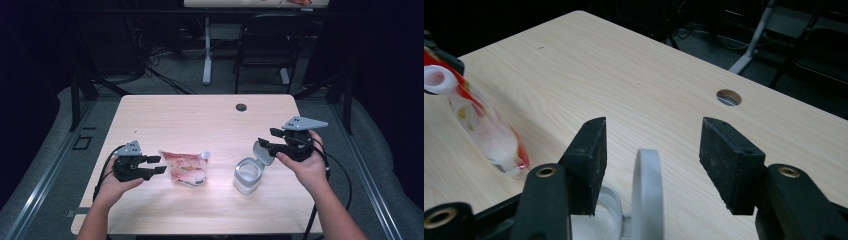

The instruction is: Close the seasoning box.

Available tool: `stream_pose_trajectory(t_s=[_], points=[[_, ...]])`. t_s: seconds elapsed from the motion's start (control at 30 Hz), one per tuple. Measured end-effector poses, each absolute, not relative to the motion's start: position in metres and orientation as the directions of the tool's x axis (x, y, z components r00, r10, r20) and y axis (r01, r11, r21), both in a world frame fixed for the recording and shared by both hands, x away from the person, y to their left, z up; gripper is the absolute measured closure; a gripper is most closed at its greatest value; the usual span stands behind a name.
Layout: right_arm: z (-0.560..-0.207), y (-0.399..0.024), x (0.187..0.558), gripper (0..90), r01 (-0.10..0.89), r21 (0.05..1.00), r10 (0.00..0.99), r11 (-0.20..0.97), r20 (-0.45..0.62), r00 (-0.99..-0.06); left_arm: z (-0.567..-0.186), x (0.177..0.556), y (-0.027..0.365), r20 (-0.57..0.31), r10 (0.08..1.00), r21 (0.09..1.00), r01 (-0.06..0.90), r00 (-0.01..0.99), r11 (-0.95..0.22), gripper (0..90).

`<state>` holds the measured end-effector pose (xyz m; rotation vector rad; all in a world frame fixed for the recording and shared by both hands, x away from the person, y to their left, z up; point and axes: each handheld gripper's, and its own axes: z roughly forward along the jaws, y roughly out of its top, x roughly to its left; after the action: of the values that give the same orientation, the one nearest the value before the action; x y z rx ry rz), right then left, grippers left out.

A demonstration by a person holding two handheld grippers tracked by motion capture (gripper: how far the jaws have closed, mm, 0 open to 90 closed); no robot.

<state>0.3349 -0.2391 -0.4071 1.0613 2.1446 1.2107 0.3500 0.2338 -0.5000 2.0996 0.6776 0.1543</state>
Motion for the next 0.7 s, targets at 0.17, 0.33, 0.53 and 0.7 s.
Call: stream_pose_trajectory(t_s=[0.17,0.33,0.53,0.7], points=[[-0.413,-0.254,0.335,44.5,0.416,0.86,0.824,0.294,-0.007,-0.567,-0.5,0.35,0.235,-0.139,0.524,0.799,0.408,0.84,-0.442,50.6],[-0.417,-0.266,0.334,44.5,0.432,0.863,0.841,0.262,0.015,-0.541,-0.5,0.35,0.235,-0.137,0.526,0.794,0.411,0.839,-0.449,50.6],[-0.424,-0.278,0.333,46.0,0.441,0.866,0.86,0.237,0.024,-0.51,-0.5,0.35,0.238,-0.135,0.534,0.795,0.413,0.835,-0.444,50.6],[-0.432,-0.286,0.333,48.3,0.458,0.86,0.874,0.225,0.029,-0.485,-0.5,0.35,0.24,-0.135,0.539,0.797,0.414,0.832,-0.439,50.6]])
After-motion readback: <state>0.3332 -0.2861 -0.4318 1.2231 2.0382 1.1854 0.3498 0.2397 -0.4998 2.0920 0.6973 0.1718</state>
